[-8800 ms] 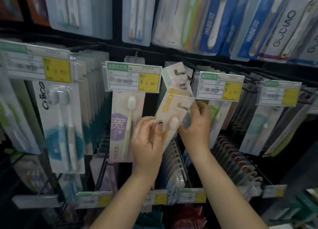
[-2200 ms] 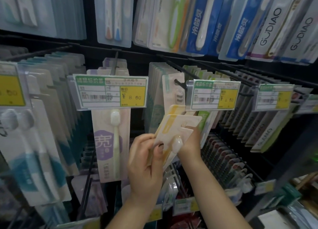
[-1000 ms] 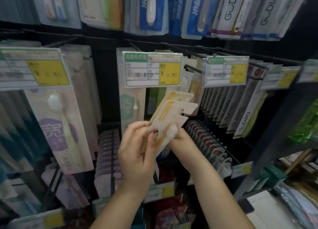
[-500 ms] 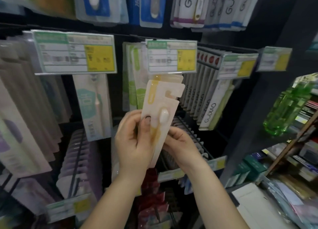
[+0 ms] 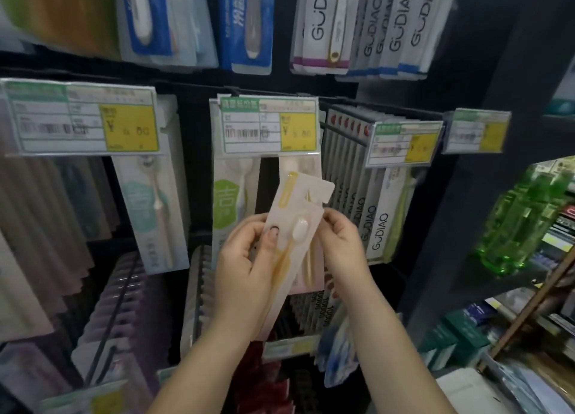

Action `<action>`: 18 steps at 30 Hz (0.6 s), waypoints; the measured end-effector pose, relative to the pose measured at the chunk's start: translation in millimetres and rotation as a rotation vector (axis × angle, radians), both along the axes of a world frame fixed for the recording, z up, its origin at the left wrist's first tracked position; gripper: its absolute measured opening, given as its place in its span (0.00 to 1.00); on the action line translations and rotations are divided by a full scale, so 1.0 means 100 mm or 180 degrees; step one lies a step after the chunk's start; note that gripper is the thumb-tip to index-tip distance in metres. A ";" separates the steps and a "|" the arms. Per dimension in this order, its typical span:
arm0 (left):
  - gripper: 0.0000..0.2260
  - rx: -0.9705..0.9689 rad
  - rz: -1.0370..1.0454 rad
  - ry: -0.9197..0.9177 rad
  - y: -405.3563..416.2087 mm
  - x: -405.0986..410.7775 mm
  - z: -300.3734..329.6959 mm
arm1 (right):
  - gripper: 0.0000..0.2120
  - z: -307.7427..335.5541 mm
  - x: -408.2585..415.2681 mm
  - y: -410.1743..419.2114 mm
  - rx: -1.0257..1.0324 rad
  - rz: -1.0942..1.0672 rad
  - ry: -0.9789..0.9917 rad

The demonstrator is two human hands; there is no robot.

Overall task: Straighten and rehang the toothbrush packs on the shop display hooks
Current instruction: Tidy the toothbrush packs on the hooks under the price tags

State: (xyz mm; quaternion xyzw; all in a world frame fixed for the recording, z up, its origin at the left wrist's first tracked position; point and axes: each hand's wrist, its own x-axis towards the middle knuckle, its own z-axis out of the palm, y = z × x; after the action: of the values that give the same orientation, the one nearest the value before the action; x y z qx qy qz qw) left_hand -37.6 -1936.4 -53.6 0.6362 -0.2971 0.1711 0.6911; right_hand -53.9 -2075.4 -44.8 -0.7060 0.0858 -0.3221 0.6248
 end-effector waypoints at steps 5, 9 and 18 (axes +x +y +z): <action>0.08 0.0109 0.0149 -0.0087 0.01 0.03 0.00 | 0.06 0.07 0.22 -0.08 -0.0063 -0.0186 0.0123; 0.10 0.0060 0.0141 -0.0172 0.02 0.09 0.04 | 0.07 0.11 0.32 -0.09 0.0065 -0.0191 0.0123; 0.10 0.0084 0.0090 -0.0128 0.04 0.15 0.03 | 0.07 0.09 0.49 -0.12 0.0153 -0.0300 0.0144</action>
State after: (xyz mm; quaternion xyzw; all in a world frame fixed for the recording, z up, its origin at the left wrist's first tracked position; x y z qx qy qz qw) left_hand -22.7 -1932.4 -50.4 0.6459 -0.3041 0.1897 0.6740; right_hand -5.4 -2087.0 -35.8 -0.6931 0.1409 -0.3330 0.6237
